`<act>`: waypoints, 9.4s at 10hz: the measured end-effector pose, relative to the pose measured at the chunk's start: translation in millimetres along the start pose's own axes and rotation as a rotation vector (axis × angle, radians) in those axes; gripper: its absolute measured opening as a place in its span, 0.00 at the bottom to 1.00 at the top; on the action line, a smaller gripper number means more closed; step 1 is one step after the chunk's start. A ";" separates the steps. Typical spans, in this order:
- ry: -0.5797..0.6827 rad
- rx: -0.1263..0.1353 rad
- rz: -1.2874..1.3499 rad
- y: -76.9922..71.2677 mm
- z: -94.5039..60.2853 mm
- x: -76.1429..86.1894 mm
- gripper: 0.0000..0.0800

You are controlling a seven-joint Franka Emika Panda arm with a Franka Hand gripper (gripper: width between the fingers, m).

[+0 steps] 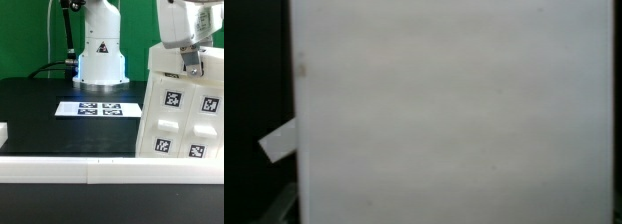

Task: Assemble cabinet

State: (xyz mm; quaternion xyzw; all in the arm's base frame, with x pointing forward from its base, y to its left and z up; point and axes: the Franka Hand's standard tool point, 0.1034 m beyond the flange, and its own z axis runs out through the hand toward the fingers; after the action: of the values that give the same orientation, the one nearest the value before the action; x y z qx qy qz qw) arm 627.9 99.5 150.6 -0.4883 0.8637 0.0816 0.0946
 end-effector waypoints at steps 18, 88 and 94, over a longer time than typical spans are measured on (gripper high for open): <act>-0.016 -0.091 -0.809 -1.6 -35.1 -13.1 1.00; -0.056 0.157 -0.119 -0.7 -39.7 -3.5 1.00; -0.021 0.105 -0.681 -6.9 -42.5 -6.9 1.00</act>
Offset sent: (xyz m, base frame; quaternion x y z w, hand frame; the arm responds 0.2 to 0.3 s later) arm 0.0000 0.0000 0.0000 0.0000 0.0000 0.0000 1.0000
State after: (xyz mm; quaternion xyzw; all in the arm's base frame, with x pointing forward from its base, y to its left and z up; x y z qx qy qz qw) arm 633.8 91.9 193.1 -0.7423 0.6530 0.0060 0.1503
